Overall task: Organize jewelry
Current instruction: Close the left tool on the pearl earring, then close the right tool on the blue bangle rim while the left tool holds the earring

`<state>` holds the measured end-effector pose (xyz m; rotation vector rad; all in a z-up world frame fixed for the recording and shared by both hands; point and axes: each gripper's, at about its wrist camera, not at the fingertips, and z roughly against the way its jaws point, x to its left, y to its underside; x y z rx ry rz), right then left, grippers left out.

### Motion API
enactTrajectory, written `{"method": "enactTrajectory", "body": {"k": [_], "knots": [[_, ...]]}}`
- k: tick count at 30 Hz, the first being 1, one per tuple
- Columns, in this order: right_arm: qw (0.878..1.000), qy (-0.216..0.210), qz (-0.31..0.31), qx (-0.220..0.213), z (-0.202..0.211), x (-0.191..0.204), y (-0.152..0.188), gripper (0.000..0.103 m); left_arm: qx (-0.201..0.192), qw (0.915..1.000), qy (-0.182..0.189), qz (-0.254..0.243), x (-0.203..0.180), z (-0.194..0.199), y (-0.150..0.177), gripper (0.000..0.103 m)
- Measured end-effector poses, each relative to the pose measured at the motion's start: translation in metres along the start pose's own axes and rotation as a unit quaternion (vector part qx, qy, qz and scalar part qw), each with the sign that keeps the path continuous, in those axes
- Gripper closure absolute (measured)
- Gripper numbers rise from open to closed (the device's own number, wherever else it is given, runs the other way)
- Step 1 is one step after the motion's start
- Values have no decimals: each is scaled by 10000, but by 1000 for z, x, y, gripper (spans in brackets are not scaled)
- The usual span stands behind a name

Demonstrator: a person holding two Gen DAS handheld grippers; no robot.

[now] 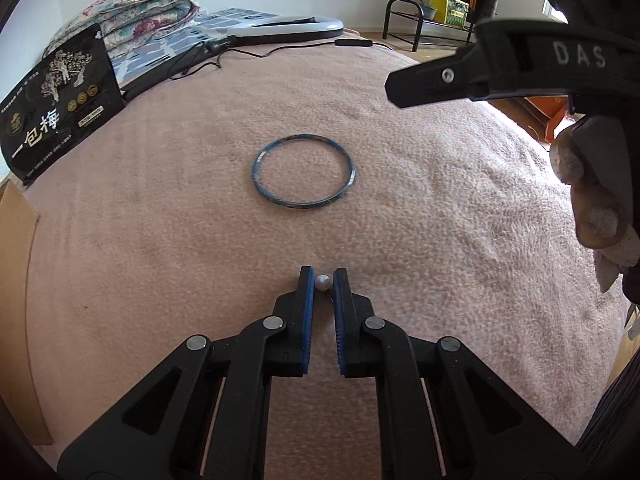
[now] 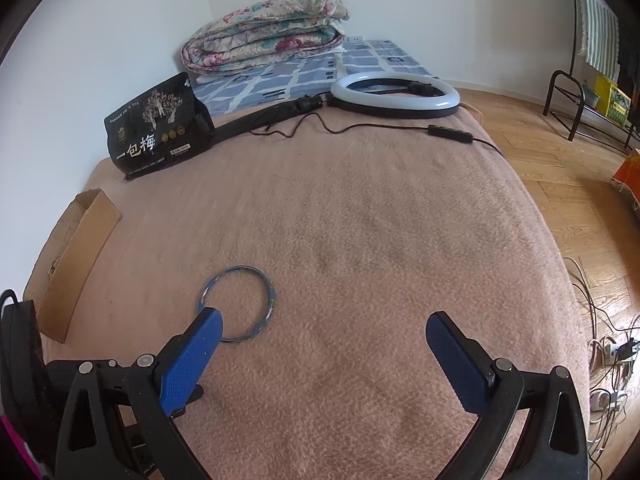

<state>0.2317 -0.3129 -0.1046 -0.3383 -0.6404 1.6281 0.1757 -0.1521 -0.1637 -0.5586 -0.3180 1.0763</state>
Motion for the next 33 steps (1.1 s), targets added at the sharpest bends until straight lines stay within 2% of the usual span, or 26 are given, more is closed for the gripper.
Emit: {"method": "enactTrajectory", "body": {"k": [9, 16, 24, 29, 30, 33], "knots": [[9985, -64, 481, 270, -35, 38, 2, 0, -35, 9992, -226, 326, 40, 6, 5, 95], [9963, 50, 780, 361, -54, 58, 5, 0, -67, 9970, -333, 698, 76, 10, 10, 95], [9949, 44, 872, 515, -71, 72, 5, 0, -118, 9938, -370, 1043, 100, 12, 11, 95], [9923, 234, 1035, 646, -81, 81, 6, 0, -171, 9918, -355, 1215, 112, 13, 7, 95], [9919, 250, 1062, 658, -81, 82, 6, 1, -179, 9916, -352, 1230, 113, 14, 6, 95], [9916, 166, 1079, 690, -81, 82, 5, 10, -206, 9911, -351, 1266, 115, 16, 6, 95]]}}
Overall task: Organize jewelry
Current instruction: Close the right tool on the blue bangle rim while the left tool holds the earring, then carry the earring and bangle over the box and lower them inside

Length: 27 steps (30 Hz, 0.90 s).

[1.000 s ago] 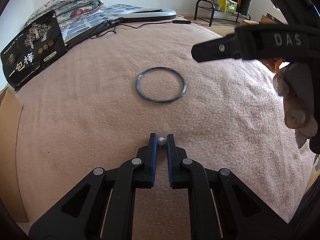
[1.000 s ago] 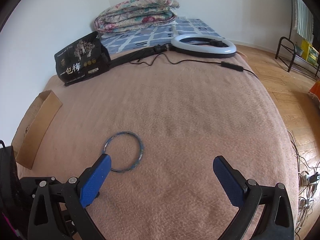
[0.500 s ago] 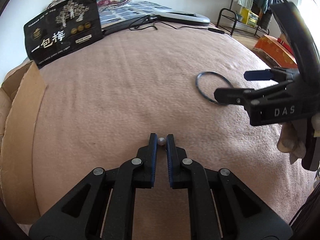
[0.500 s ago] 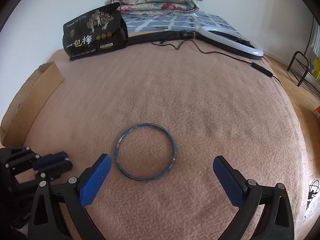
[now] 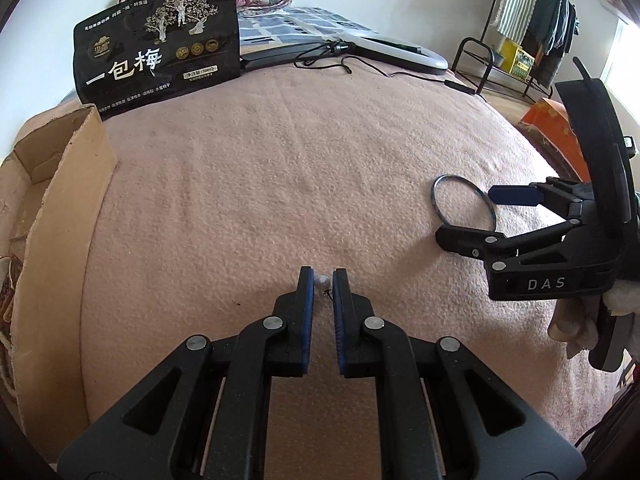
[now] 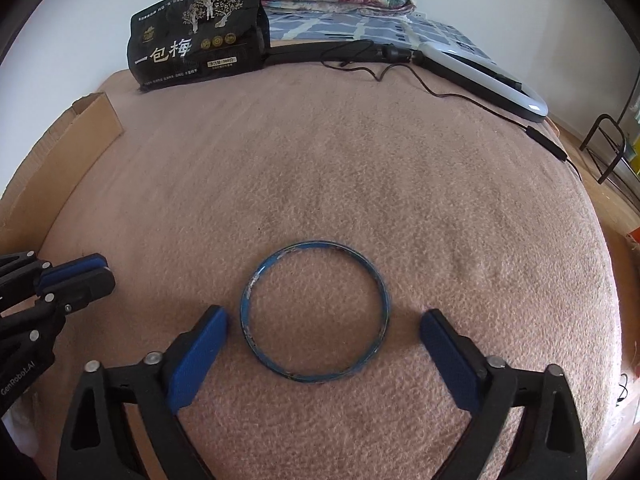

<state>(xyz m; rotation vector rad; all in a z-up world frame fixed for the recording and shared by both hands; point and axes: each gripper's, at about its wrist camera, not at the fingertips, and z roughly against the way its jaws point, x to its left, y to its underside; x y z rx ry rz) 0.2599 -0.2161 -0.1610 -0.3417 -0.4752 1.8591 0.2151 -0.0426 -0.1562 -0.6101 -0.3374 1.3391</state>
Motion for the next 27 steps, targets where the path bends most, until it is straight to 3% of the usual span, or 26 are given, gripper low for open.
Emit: {"method": "enactTrajectory", "body": {"k": [4, 11, 27], "knots": [[10000, -89, -3, -16, 3, -1, -1, 29, -25, 10000, 4, 26, 0, 4, -1, 95], [9999, -152, -55, -24, 11, -1, -2, 29, -147, 9999, 7, 13, -1, 15, -3, 95], [9971, -314, 145, -685, 74, 34, -19, 29, -724, 9969, -114, 295, 35, 75, -20, 95]]}}
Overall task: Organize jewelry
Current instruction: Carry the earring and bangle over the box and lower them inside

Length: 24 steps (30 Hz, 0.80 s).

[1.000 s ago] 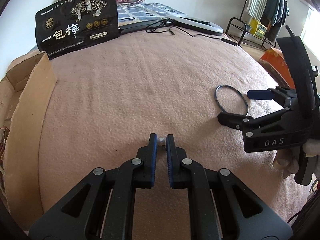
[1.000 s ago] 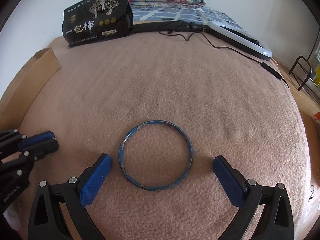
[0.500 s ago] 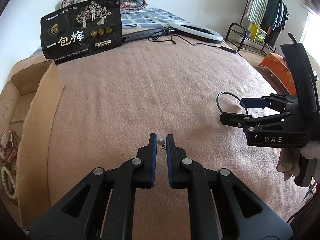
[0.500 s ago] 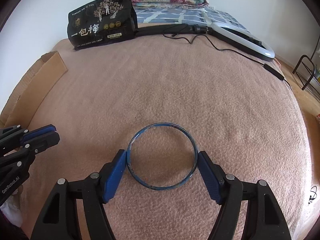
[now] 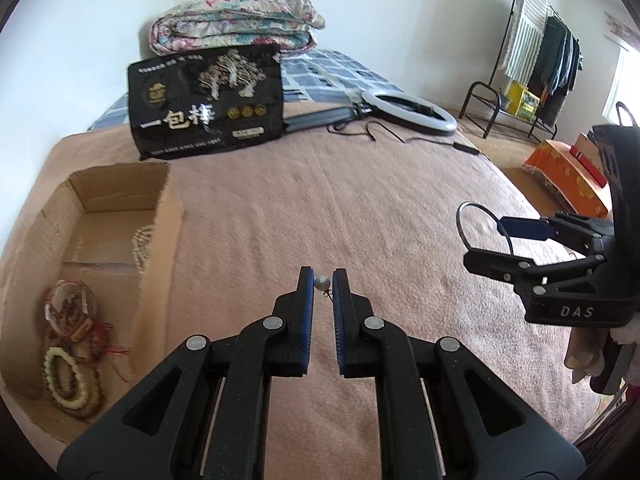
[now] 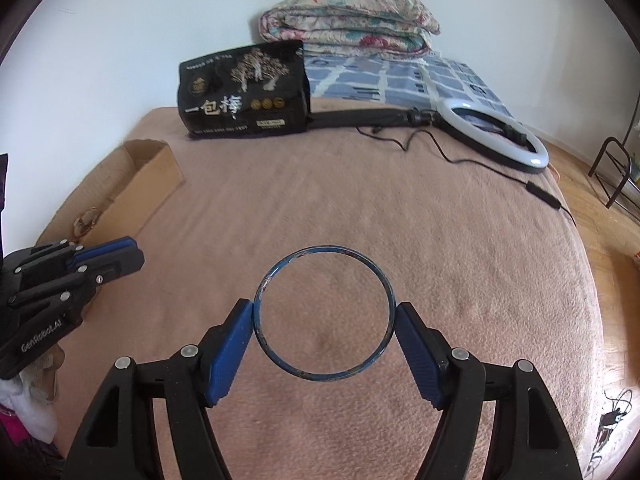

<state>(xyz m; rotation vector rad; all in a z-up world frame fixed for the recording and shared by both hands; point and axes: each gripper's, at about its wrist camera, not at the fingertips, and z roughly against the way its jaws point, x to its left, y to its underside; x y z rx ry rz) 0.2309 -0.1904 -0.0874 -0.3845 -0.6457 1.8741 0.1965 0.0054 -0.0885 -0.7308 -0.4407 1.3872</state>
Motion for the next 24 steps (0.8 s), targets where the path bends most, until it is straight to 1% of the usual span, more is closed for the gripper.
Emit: {"method": "enactTrajectory", "body": {"k": [4, 11, 15, 20, 24], "knots": [[9998, -106, 107, -111, 9, 17, -9, 29, -198, 9997, -97, 132, 22, 20, -10, 95], [9986, -328, 307, -277, 17, 52, -28, 29, -399, 9979, -300, 421, 71, 38, -29, 95], [9970, -477, 505, -335, 19, 79, -38, 29, -464, 9963, -407, 594, 104, 43, -37, 95], [9943, -696, 749, -306, 13, 113, -52, 29, -523, 9937, -537, 834, 146, 45, -40, 95], [9924, -837, 845, -316, 4, 137, -63, 29, -537, 9925, -600, 916, 168, 43, -42, 95]]}}
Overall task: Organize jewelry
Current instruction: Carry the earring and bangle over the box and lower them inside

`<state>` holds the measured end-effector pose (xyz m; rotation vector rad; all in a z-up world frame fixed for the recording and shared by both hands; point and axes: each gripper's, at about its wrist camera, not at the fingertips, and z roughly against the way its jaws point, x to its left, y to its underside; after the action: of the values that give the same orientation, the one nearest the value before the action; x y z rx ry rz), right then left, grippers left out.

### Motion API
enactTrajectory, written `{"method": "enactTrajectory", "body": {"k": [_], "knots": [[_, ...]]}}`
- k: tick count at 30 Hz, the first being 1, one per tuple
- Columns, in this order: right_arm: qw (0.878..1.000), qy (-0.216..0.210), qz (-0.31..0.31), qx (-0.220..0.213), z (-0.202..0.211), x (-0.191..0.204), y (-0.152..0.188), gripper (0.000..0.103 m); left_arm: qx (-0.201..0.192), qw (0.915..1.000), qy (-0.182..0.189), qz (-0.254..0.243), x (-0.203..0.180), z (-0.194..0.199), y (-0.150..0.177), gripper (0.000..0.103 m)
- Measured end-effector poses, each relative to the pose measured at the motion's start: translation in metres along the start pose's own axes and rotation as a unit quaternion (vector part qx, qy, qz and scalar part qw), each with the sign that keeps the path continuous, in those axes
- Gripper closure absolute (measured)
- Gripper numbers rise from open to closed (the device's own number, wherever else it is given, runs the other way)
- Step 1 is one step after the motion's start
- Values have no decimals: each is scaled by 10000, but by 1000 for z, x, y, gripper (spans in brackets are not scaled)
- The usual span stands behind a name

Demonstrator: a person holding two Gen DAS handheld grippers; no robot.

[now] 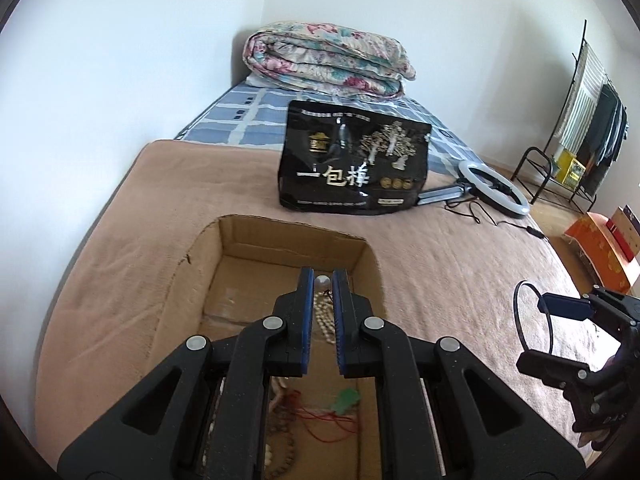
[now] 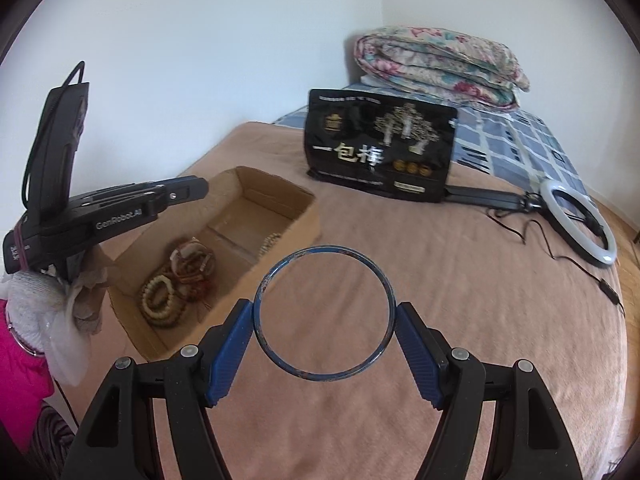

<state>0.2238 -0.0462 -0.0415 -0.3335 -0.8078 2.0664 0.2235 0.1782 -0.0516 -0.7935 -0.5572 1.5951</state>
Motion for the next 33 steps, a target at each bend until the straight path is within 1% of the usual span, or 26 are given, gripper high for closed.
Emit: {"method": "enactTrajectory", "body": {"k": [8, 14, 24, 33], "knots": [[9996, -215, 181, 5, -26, 36, -20, 29, 128, 9999, -11, 72, 21, -16, -8, 95], [9989, -316, 348, 89, -48, 58, -27, 29, 203, 9997, 2, 133, 31, -27, -14, 95], [9982, -403, 411, 177, -73, 72, -30, 29, 226, 9996, -21, 182, 35, -34, -17, 95], [9982, -421, 397, 131, -76, 76, -33, 29, 147, 9996, -66, 227, 35, -31, -19, 95]]}}
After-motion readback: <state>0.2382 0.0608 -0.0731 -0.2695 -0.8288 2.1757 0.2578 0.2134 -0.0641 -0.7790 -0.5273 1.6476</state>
